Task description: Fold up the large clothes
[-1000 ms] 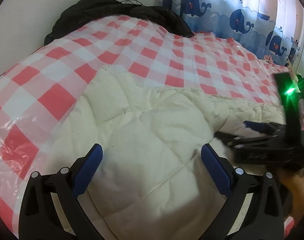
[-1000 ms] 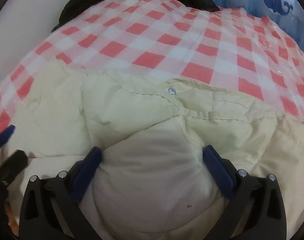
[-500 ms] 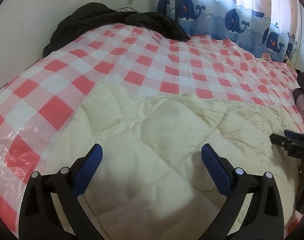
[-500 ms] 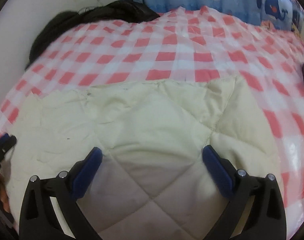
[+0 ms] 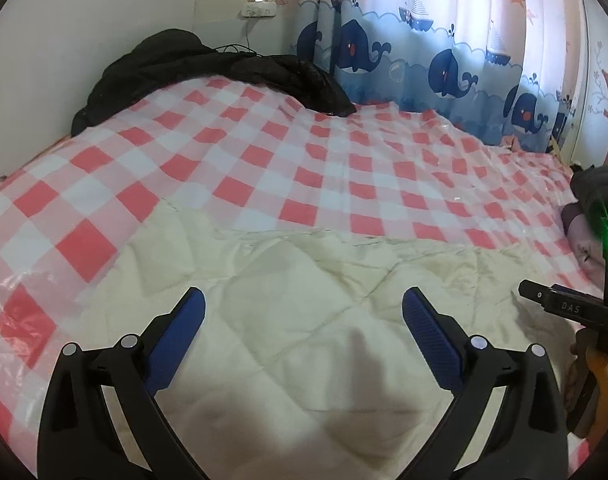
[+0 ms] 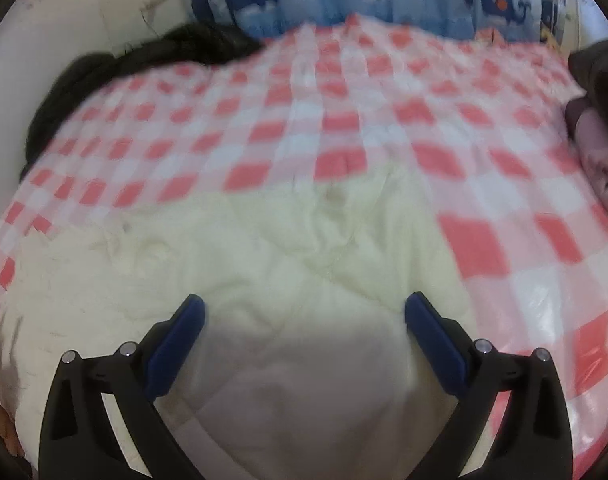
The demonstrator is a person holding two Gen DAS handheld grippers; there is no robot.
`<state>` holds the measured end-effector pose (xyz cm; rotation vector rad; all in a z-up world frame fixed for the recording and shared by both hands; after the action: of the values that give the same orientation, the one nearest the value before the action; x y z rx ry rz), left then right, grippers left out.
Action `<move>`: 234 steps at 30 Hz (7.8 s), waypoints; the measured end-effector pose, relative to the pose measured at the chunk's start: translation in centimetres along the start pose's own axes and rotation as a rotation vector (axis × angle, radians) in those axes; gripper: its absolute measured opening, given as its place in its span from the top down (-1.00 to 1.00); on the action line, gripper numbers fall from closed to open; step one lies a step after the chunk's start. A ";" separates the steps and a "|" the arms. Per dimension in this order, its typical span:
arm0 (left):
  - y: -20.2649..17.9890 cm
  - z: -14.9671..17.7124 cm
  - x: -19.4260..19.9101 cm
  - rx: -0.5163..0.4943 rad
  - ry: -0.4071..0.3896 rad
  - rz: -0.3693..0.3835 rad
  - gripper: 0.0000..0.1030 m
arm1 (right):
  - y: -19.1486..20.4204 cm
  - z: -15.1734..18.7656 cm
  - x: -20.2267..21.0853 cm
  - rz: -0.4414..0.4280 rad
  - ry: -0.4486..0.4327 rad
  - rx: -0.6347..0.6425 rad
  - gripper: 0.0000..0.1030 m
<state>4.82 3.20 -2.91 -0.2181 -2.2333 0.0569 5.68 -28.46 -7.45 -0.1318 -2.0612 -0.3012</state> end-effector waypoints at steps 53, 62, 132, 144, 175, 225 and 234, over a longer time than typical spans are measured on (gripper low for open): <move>5.4 6.4 3.7 0.072 0.217 0.222 -0.85 | -5.9 16.0 9.6 -0.537 0.132 -0.248 -0.87; 12.3 12.3 8.3 0.296 0.339 0.426 -0.85 | -10.0 17.7 10.5 -0.663 0.277 -0.393 -0.87; 9.6 8.5 5.4 0.380 0.427 0.732 0.44 | -9.6 12.3 16.3 -0.744 -0.007 -0.216 0.41; 8.6 20.2 6.6 0.443 0.492 0.748 -0.11 | -18.3 28.9 16.2 -0.743 0.115 -0.440 0.12; -0.1 7.6 11.2 0.093 0.285 0.580 -0.29 | -7.6 11.0 14.8 -0.148 0.072 0.037 -0.51; 6.0 21.4 5.7 0.584 0.541 0.788 -0.72 | -17.4 30.9 17.5 -0.781 0.164 -0.577 -0.87; 5.4 20.1 7.0 0.570 0.450 0.785 -0.72 | -17.8 29.6 18.6 -0.904 0.007 -0.574 -0.87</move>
<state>-14.42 10.49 -10.67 -0.6957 -1.4944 0.9500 -32.36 -38.29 -7.72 0.4722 -1.8540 -1.4322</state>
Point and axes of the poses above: each gripper's, at about its wrist camera, not at the fingertips, and x roughly against the way its jaws point, y to its left, z to its underside, the point moved 4 cm from there along -x, roughly the way its jaws point, and after that the axes turned 14 degrees about y, right-handed, at the moved point
